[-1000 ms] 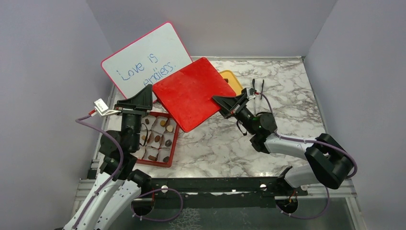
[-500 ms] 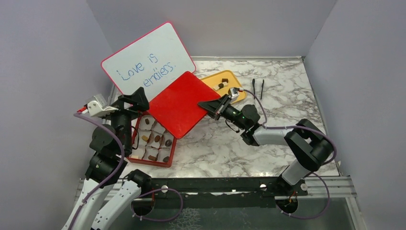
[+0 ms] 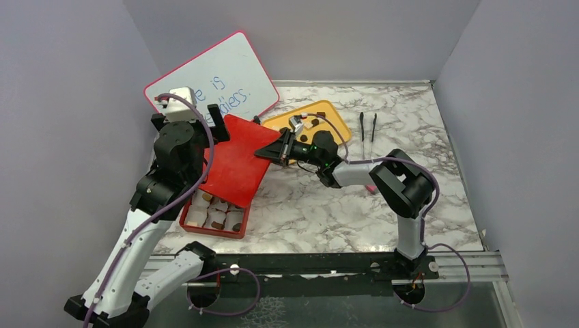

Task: Pack the chocolate

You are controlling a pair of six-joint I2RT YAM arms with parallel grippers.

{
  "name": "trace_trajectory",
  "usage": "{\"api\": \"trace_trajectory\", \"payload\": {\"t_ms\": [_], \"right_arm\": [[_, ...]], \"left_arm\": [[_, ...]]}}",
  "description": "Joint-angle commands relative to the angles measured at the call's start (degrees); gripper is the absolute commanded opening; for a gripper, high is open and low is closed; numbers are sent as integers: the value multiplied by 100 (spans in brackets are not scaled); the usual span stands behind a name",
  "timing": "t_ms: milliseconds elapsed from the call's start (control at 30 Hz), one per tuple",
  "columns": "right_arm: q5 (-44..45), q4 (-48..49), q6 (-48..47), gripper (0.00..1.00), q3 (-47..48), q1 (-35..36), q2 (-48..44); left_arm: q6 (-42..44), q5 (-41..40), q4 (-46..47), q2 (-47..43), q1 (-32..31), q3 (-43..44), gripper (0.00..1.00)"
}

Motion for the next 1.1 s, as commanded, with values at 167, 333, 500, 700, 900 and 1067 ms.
{"api": "trace_trajectory", "payload": {"t_ms": [167, 333, 500, 700, 900, 1067], "right_arm": [[-1063, -233, -289, 9, 1296, 370, 859], [-1320, -371, -369, 9, 1681, 553, 1229], [-1284, -528, -455, 9, 1699, 574, 1333], [-1143, -64, -287, 9, 1514, 606, 1464], [-1116, -5, -359, 9, 1529, 644, 1523], [-1191, -33, -377, 9, 1758, 694, 1675]], "left_arm": [[-556, 1200, -726, 850, 67, 634, 99], [-766, 1252, -824, 1154, 321, 766, 99], [-1349, 1721, -409, 1012, 1334, 333, 98], [-2107, 2434, -251, 1295, 2344, -107, 95], [-2812, 2036, -198, 1358, 2573, -647, 94], [-3071, 2277, -69, 1387, 2594, -998, 94]]}}
